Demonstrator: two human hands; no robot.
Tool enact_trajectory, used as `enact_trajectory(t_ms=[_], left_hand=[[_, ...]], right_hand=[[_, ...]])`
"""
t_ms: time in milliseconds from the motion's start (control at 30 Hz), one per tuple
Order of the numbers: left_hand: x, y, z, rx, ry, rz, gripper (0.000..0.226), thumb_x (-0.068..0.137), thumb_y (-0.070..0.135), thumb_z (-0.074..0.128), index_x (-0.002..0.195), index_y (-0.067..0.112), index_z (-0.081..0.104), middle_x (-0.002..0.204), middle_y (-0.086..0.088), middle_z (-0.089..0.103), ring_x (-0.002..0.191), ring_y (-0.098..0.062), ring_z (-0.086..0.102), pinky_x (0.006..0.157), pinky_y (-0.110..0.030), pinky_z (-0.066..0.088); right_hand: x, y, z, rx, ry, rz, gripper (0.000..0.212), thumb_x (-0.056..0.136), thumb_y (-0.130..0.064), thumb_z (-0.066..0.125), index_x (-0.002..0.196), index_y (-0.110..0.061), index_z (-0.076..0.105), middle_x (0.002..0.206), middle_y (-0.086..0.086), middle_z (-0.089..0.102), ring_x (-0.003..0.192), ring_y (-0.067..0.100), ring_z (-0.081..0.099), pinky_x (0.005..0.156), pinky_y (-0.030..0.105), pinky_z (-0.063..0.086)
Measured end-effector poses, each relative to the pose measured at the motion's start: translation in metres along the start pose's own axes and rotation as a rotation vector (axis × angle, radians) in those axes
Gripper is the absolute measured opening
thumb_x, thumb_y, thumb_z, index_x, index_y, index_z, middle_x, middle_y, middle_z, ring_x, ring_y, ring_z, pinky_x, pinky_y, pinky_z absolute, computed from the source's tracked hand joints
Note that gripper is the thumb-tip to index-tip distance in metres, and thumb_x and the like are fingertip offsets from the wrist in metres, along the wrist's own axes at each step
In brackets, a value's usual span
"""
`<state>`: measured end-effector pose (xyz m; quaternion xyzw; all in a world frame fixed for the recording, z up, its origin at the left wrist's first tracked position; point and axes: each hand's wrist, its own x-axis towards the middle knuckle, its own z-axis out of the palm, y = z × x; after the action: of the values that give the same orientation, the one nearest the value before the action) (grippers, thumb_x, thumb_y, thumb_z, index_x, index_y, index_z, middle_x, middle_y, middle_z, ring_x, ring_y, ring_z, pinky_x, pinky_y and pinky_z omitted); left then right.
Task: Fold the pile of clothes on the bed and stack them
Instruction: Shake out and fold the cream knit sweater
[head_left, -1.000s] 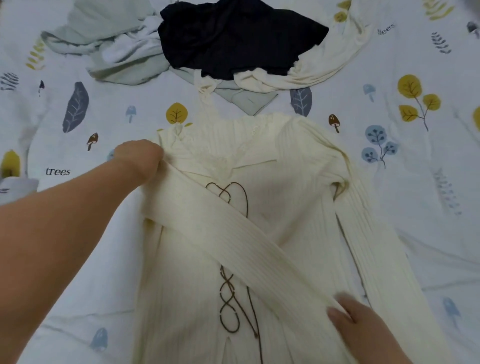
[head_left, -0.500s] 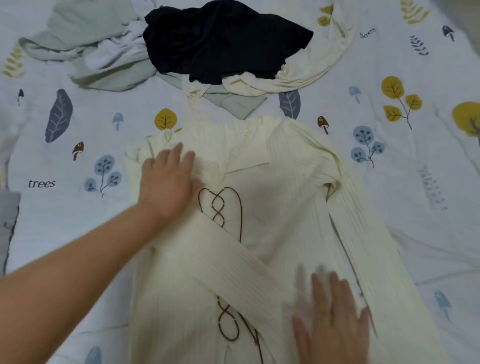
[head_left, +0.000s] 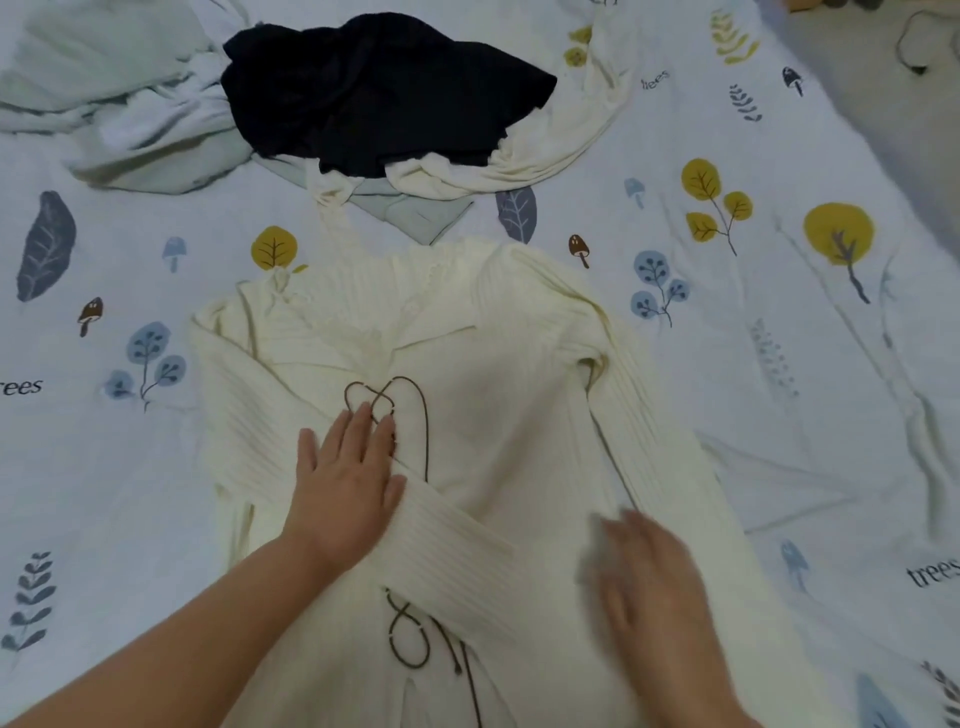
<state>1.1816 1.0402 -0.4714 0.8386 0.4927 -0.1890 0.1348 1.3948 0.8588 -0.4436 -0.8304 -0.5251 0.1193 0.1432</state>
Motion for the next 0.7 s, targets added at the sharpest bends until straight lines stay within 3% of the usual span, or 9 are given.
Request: enact_trajectory(t_ms=[100, 167, 233, 333, 400, 433, 500, 600, 700], left_hand=[[-0.013, 0.032, -0.012, -0.081, 0.038, 0.1, 0.055, 0.094, 0.032, 0.035, 0.146, 0.018, 0.021, 0.155, -0.007, 0.012, 0.143, -0.021, 0.01, 0.114, -0.047, 0.007], [-0.021, 0.055, -0.012, -0.107, 0.018, 0.184, 0.053, 0.094, 0.03, 0.036, 0.144, 0.02, 0.023, 0.154, -0.004, 0.011, 0.142, -0.018, 0.011, 0.115, -0.044, 0.007], [-0.028, 0.075, -0.01, -0.144, -0.043, 0.216, 0.053, 0.094, 0.03, 0.035, 0.144, 0.022, 0.019, 0.155, 0.0, 0.008, 0.142, -0.015, 0.009, 0.117, -0.041, 0.006], [-0.035, 0.096, -0.004, -0.224, -0.101, 0.169, 0.054, 0.095, 0.027, 0.037, 0.145, 0.021, 0.019, 0.155, -0.001, 0.007, 0.142, -0.016, 0.006, 0.116, -0.043, 0.002], [-0.037, 0.103, -0.003, -0.266, -0.108, 0.143, 0.049, 0.094, 0.025, 0.038, 0.142, 0.022, 0.024, 0.155, -0.003, 0.009, 0.142, -0.017, 0.007, 0.117, -0.045, 0.005], [-0.037, 0.106, -0.005, -0.295, -0.112, 0.136, 0.047, 0.095, 0.025, 0.039, 0.14, 0.023, 0.028, 0.154, -0.003, 0.011, 0.142, -0.018, 0.009, 0.117, -0.045, 0.007], [-0.037, 0.108, -0.014, -0.393, -0.106, 0.139, 0.042, 0.095, 0.025, 0.04, 0.137, 0.024, 0.035, 0.151, -0.002, 0.021, 0.139, -0.018, 0.019, 0.115, -0.039, 0.016], [-0.04, 0.111, -0.038, -0.667, -0.152, 0.137, 0.027, 0.096, 0.023, 0.043, 0.121, 0.026, 0.055, 0.131, 0.003, 0.05, 0.118, -0.013, 0.047, 0.098, -0.023, 0.034], [-0.049, 0.115, -0.072, -1.225, -0.404, 0.025, 0.025, 0.095, 0.036, 0.045, 0.099, 0.025, 0.067, 0.104, 0.006, 0.068, 0.097, -0.014, 0.064, 0.084, -0.032, 0.047]], right_hand=[[0.008, 0.032, -0.029, -0.016, -0.052, 0.45, 0.044, 0.077, 0.0, 0.062, 0.121, 0.003, 0.055, 0.114, 0.028, 0.056, 0.105, 0.045, 0.052, 0.087, 0.05, 0.044], [0.009, 0.048, -0.04, 0.021, -0.188, 0.747, 0.048, 0.083, -0.007, 0.056, 0.129, -0.007, 0.045, 0.122, 0.023, 0.049, 0.112, 0.039, 0.045, 0.093, 0.046, 0.037], [0.01, 0.059, -0.045, 0.03, -0.355, 0.87, 0.046, 0.085, -0.017, 0.051, 0.131, -0.013, 0.042, 0.127, 0.019, 0.045, 0.116, 0.037, 0.042, 0.096, 0.045, 0.035], [0.009, 0.062, -0.049, -0.034, -0.47, 0.821, 0.036, 0.085, -0.018, 0.049, 0.121, -0.015, 0.052, 0.142, 0.017, 0.035, 0.121, 0.036, 0.04, 0.096, 0.041, 0.038], [0.01, 0.059, -0.058, -0.003, -0.53, 0.756, 0.013, 0.087, -0.017, 0.051, 0.098, -0.019, 0.057, 0.15, 0.013, 0.028, 0.119, 0.031, 0.045, 0.083, 0.032, 0.041], [0.011, 0.056, -0.064, -0.001, -0.533, 0.727, 0.005, 0.087, -0.017, 0.053, 0.084, -0.02, 0.052, 0.146, 0.013, 0.037, 0.108, 0.029, 0.051, 0.07, 0.029, 0.038], [0.012, 0.051, -0.077, -0.026, -0.468, 0.682, 0.018, 0.086, -0.018, 0.057, 0.074, -0.015, 0.043, 0.108, 0.013, 0.061, 0.079, 0.026, 0.05, 0.055, 0.03, 0.029], [0.012, 0.009, -0.107, -0.079, -0.291, 0.597, 0.013, 0.081, -0.019, 0.057, 0.078, -0.017, 0.045, 0.071, 0.004, 0.056, 0.067, 0.028, 0.049, 0.051, 0.032, 0.029], [0.012, -0.042, -0.121, -0.228, -0.279, 0.423, 0.016, 0.084, -0.032, 0.051, 0.087, -0.027, 0.035, 0.064, -0.008, 0.043, 0.061, 0.019, 0.04, 0.051, 0.03, 0.027]])
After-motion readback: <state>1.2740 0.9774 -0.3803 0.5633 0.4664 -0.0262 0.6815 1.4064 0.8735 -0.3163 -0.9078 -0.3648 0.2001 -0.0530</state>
